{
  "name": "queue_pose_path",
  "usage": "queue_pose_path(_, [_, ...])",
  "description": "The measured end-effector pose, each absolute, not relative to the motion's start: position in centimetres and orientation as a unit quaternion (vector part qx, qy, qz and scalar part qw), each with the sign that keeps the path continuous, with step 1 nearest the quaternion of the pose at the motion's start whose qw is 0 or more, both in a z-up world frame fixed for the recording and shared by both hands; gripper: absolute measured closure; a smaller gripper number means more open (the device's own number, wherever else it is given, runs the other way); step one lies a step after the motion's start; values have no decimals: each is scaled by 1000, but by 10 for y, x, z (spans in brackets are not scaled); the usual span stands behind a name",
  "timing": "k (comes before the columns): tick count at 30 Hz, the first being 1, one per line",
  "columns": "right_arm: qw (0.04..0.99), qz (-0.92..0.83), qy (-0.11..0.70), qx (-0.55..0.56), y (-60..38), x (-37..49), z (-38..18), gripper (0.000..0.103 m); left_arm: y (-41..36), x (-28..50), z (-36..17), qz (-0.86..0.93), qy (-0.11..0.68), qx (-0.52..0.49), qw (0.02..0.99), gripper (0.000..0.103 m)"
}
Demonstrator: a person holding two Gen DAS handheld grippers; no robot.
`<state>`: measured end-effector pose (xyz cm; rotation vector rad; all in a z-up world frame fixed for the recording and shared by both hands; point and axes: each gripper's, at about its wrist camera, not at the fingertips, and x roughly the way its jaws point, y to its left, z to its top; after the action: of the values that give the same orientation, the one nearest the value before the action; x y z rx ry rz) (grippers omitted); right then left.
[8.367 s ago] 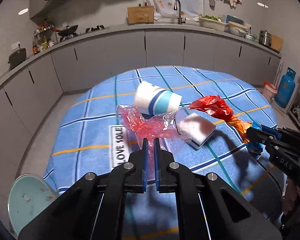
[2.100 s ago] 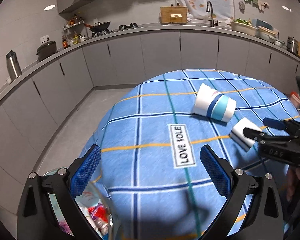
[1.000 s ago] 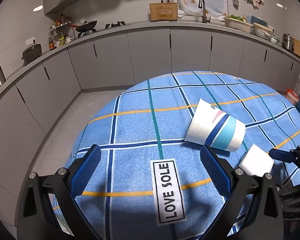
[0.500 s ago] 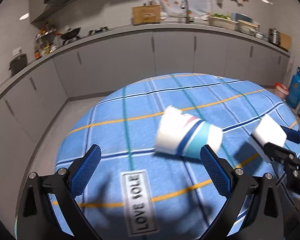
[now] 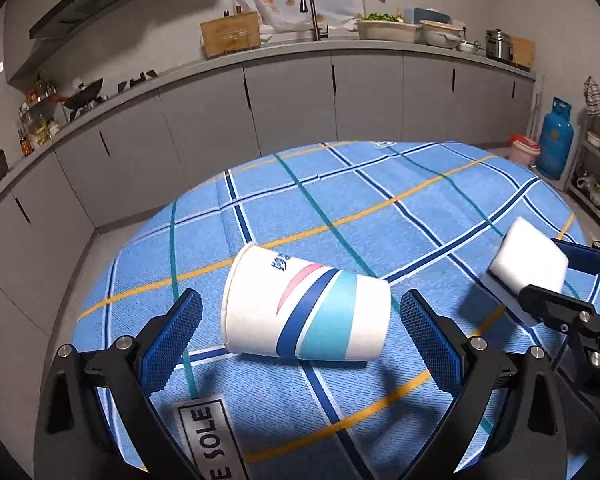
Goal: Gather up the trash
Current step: 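Grasp the white sponge with the right tool while the left tool grasps the paper cup, then carry the paper cup and sponge over the bucket and open both tools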
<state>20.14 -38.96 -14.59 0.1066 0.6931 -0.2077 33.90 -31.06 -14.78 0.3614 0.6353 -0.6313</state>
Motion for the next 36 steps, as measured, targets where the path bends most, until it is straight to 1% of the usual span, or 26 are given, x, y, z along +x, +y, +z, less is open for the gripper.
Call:
queue_pose_path(6, [932,-99,347,49,-384,207,-151,50,-310,343,-158,-315,326,161,877,6])
queue_pose_path(7, [931,-99,347,50,-384,208,-151,50,-309,343,-158,-319,328,156,875,8])
queue_pose_path(8, [931,-99,348,50,-384,208,-152,50,-307,344,-158,-321,330,153,874,12])
queue_pose_path(9, [931,-101,347,50,-384,208,-152,50,-306,346,-158,-323,334,151,872,14])
queue_pose_path(19, [934,-96,339,49,-375,203,-145,50,-282,325,-145,-299,334,140,883,14])
queue_pose_path(24, [937,-85,334,46,-358,197,-139,50,-256,303,-135,-272,326,135,895,14])
queue_pose_path(36, [949,-26,314,29,-284,185,-119,50,-163,252,-112,-177,311,110,927,14])
